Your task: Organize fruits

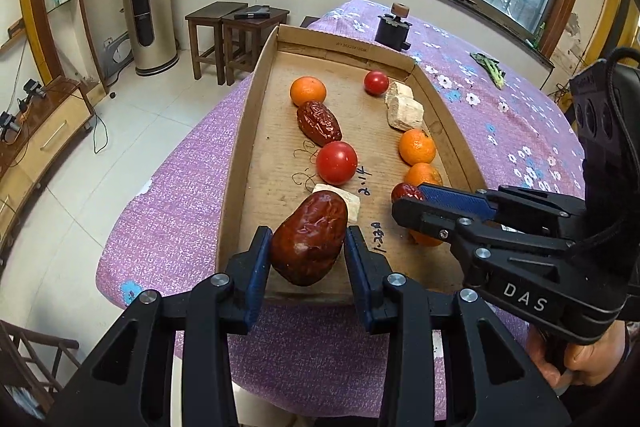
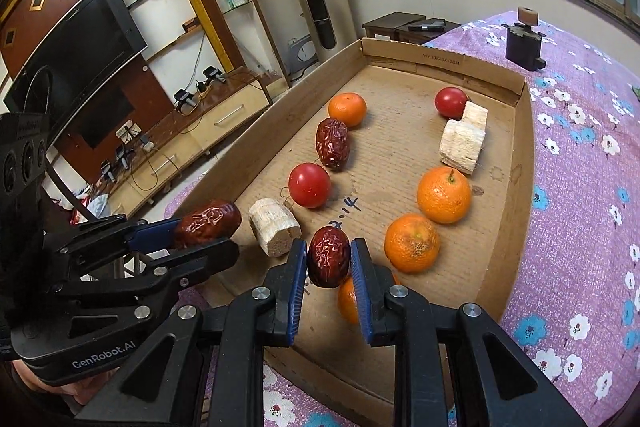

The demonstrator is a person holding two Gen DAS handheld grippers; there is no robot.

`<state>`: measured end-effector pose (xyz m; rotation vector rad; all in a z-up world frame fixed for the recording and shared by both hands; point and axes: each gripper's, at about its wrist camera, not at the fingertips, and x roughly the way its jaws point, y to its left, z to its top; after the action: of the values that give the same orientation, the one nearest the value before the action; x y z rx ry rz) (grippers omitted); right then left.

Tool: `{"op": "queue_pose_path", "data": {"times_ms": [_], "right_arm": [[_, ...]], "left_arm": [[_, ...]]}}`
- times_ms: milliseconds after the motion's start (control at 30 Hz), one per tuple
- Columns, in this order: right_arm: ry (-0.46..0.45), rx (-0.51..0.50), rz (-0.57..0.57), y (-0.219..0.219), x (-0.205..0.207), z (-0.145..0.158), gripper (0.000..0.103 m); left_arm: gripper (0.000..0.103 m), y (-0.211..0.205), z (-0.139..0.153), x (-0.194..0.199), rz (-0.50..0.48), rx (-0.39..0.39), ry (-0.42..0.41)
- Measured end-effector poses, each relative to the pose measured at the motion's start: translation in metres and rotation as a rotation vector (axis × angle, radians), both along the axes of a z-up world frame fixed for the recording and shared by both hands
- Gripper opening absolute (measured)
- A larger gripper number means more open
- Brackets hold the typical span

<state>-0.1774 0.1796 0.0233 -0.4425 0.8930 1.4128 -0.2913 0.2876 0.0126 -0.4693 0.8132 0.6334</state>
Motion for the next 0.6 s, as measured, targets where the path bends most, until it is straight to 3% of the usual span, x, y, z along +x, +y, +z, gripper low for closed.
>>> {"op": "queue_pose_path", "data": {"times_ms": [133, 200, 233, 267, 600], "right_arm": [[0.004, 0.001, -0.004, 0.0, 0.0, 0.0, 0.023], [0.007, 0.001, -0.007, 0.0, 0.001, 0.0, 0.027], [0.01, 0.002, -0.006, -0.001, 0.001, 0.001, 0.032], [0.01, 0.005, -0.005, -0.002, 0.001, 0.001, 0.035], [0.018, 0.018, -0.017, -0.013, 0.01, 0.008, 0.037]], "left_arm": [[0.035, 0.0, -0.001, 0.001, 0.005, 0.0, 0.009], [0.044, 0.0, 0.0, 0.002, 0.001, -0.007, 0.008], [0.054, 0.0, 0.001, 0.003, 0.002, -0.007, 0.006], [0.056, -0.002, 0.002, 0.003, 0.003, -0.002, 0.003], [0.059, -0.005, 0.007, -0.001, 0.009, 0.019, 0.017]]}}
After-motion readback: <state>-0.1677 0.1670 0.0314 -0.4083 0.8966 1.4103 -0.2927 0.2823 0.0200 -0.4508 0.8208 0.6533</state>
